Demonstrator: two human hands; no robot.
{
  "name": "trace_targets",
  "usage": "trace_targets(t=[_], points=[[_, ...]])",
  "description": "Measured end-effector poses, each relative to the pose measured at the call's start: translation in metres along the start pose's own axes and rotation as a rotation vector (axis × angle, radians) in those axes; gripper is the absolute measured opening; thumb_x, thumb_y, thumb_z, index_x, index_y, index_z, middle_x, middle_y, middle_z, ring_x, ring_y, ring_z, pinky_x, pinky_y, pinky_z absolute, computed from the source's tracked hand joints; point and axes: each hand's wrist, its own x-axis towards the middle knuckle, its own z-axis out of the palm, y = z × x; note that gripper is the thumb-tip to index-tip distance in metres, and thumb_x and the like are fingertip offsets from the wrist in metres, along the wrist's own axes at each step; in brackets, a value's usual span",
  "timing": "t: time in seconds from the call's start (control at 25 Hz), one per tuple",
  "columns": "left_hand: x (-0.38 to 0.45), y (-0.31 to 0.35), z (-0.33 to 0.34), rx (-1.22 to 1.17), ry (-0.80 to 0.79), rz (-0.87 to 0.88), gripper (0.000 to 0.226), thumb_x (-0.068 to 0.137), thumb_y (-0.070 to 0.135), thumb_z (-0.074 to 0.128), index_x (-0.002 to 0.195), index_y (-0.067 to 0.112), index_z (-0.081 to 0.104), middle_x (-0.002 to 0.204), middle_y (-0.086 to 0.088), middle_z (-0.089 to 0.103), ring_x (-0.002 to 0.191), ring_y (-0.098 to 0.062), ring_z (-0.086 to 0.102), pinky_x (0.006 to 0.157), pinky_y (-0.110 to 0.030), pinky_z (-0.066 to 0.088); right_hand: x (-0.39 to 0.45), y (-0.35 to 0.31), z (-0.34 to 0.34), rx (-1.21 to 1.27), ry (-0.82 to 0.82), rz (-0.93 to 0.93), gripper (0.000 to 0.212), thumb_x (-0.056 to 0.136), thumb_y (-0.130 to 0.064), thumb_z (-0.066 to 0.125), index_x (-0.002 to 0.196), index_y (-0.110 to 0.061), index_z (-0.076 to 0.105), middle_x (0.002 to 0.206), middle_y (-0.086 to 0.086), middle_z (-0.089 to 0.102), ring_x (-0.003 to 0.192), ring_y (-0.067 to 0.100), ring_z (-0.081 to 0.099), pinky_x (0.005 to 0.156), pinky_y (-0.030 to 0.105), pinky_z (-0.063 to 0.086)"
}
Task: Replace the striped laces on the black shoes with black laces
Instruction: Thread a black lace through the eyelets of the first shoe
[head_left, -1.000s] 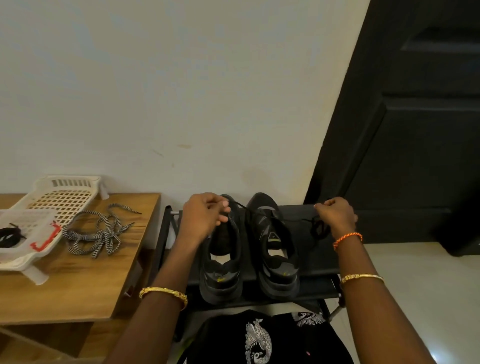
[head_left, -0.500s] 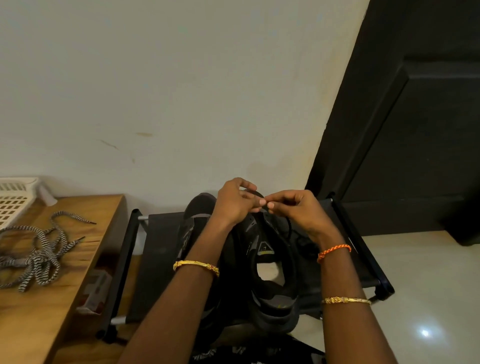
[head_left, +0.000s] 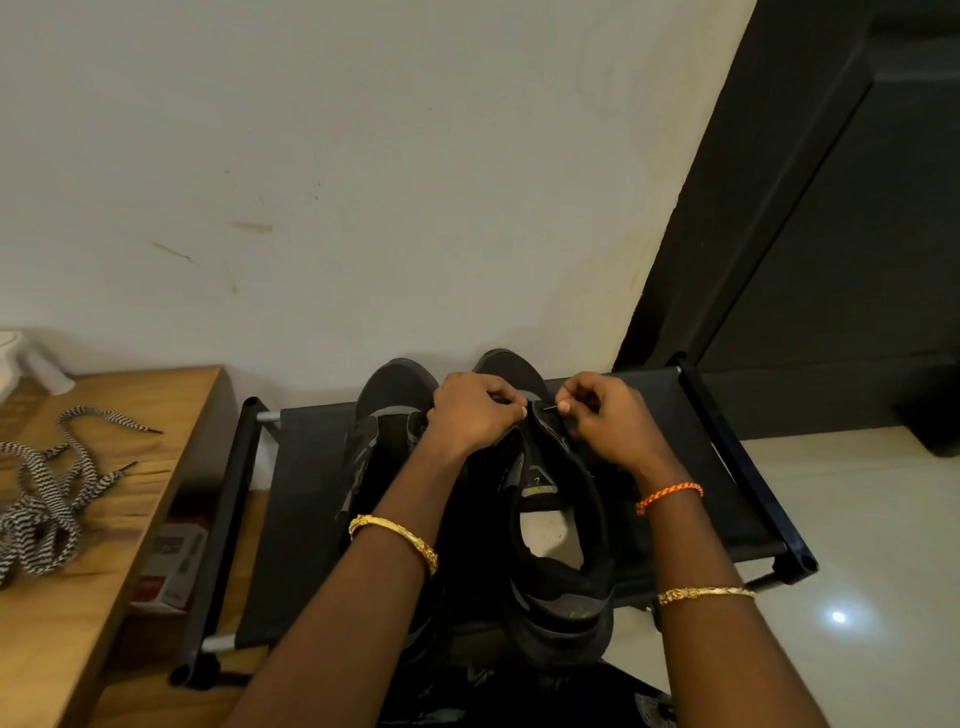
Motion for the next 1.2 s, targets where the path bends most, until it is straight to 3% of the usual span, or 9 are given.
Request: trace_targets(t=[0.16,0.28,0.4,0.52,0.76,0.92,1.04,1.12,1.2], points=[[-0.001,-0.001,0.002,-0.101,0.007,-0.021,0.016,0.082,0.019,0.071,0.097,0.018,0.075,0.1,-0.001,0.072,0.099,-0.017,0.064,0.096,-0.04,0.049,0.001,-0.002,0.003,-0.05,0.012,-0.023,0.019,0.089,-0.008,0.059,0.077,-0.022,0.063,0.073,-0.009,0.062,0.066,0.0,0.055,0.054,0.007,0.037],[0.001,-0.002,0.005,-0.087,0.021,-0.005,0.015,0.079,0.019,0.074,0.093,0.018,0.076,0.097,-0.001,0.072,0.099,-0.02,0.064,0.099,-0.042,0.046,0.001,-0.004,0.004,-0.092,0.028,-0.027,0.017,0.089,-0.005,0.057,0.078,-0.016,0.063,0.078,-0.003,0.062,0.069,0.002,0.055,0.053,0.006,0.039],[0.003,-0.001,0.007,-0.031,0.059,0.043,0.01,0.077,0.017,0.075,0.087,0.018,0.075,0.1,-0.005,0.07,0.1,-0.021,0.063,0.109,-0.039,0.034,0.003,-0.011,0.006,-0.2,0.02,-0.095,0.015,0.088,-0.003,0.054,0.079,-0.013,0.061,0.086,0.004,0.061,0.077,0.014,0.057,0.065,0.024,0.05],[0.003,0.0,0.01,0.018,0.105,0.058,0.012,0.077,0.015,0.074,0.089,0.018,0.075,0.113,-0.01,0.063,0.118,-0.02,0.051,0.109,-0.032,0.027,0.006,-0.016,0.012,-0.336,-0.02,-0.156,0.012,0.086,-0.004,0.054,0.08,-0.013,0.06,0.089,0.003,0.058,0.081,0.018,0.056,0.071,0.035,0.051],[0.003,0.0,0.013,0.029,0.111,0.114,0.011,0.08,0.016,0.074,0.091,0.013,0.075,0.112,-0.01,0.066,0.126,-0.019,0.044,0.101,-0.026,0.029,0.005,-0.004,0.009,0.065,0.016,0.035,0.012,0.086,-0.01,0.065,0.079,-0.019,0.068,0.077,-0.005,0.067,0.072,0.004,0.06,0.06,0.011,0.045],[0.002,0.006,0.011,0.202,0.025,0.13,0.014,0.09,0.016,0.061,0.095,0.008,0.071,0.133,-0.02,0.047,0.141,-0.031,0.021,0.112,-0.038,0.025,0.008,-0.007,0.01,0.185,-0.064,0.122,0.004,0.083,-0.017,0.068,0.084,-0.02,0.065,0.082,0.002,0.066,0.078,0.015,0.061,0.074,0.03,0.051],[0.004,0.009,0.005,0.345,-0.134,0.15,0.02,0.093,0.014,0.053,0.095,0.001,0.068,0.141,-0.026,0.035,0.145,-0.032,0.007,0.113,-0.042,0.024,0.01,-0.009,0.011,0.247,-0.16,0.15,0.016,0.079,-0.017,0.069,0.09,-0.023,0.058,0.082,-0.003,0.053,0.073,0.01,0.052,0.069,0.027,0.047],[0.007,0.01,0.001,0.367,-0.175,0.142,0.022,0.094,0.015,0.052,0.09,0.0,0.068,0.139,-0.025,0.04,0.142,-0.029,0.016,0.11,-0.037,0.026,0.011,-0.011,0.012,0.233,-0.154,0.135,0.02,0.078,-0.018,0.07,0.088,-0.026,0.056,0.086,-0.002,0.051,0.075,0.011,0.051,0.067,0.026,0.046],[0.007,0.014,-0.005,0.374,-0.192,0.145,0.024,0.094,0.012,0.05,0.079,0.0,0.065,0.119,-0.021,0.057,0.136,-0.027,0.026,0.108,-0.029,0.023,0.012,-0.012,0.015,0.181,-0.127,0.109,0.024,0.076,-0.019,0.072,0.086,-0.03,0.053,0.099,0.006,0.052,0.085,0.018,0.053,0.071,0.03,0.047]])
